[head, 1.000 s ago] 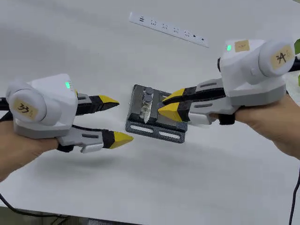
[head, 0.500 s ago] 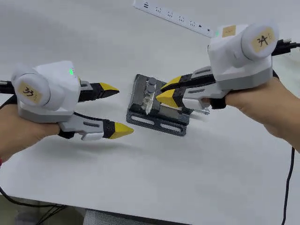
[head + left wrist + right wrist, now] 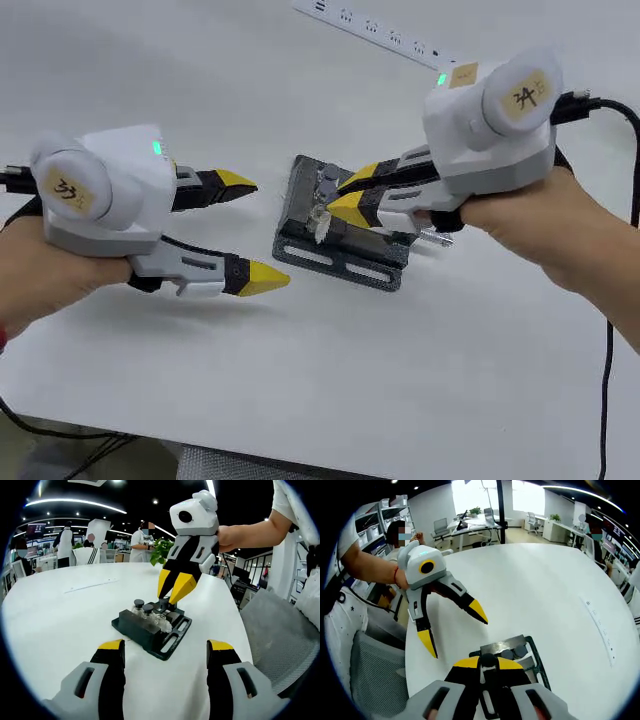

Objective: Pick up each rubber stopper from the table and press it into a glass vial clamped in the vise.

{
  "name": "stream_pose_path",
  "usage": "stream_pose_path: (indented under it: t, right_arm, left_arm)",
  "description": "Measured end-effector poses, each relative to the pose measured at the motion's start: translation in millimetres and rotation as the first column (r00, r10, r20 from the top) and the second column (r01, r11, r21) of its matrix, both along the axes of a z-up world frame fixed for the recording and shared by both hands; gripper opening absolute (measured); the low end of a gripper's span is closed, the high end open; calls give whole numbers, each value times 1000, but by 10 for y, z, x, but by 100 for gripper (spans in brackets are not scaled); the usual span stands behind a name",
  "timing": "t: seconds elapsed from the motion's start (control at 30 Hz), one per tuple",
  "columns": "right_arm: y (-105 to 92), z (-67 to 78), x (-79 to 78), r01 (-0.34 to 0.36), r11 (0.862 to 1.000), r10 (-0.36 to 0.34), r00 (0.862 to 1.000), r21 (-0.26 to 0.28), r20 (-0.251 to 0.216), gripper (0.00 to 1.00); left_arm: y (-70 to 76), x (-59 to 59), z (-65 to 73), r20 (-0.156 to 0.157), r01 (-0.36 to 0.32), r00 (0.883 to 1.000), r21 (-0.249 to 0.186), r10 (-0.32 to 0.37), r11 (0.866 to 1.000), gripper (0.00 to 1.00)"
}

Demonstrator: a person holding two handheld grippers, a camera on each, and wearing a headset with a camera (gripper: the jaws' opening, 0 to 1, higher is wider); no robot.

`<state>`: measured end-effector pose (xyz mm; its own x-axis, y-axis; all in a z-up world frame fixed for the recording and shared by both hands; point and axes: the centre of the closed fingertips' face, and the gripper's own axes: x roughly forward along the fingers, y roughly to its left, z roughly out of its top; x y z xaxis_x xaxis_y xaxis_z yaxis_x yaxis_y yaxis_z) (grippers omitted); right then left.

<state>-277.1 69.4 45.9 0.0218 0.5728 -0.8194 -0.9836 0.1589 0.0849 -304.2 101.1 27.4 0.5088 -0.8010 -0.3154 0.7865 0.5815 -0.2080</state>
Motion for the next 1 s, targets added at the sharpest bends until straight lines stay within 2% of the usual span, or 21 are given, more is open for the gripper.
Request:
stream_pose_path:
  t: [0.43,1.0]
  right_arm:
    - [-16,-78,-4,-21,999,21,1000,-24,18,6]
    - [-7,-152,1,-39,999,40,999,-37,36,6]
  left_arm:
    - [-10,-10,-21,1,11,1000,-5,-11,1000,70]
    - [-1,-46,-39,-6,12,1000,-9,-12,1000,69]
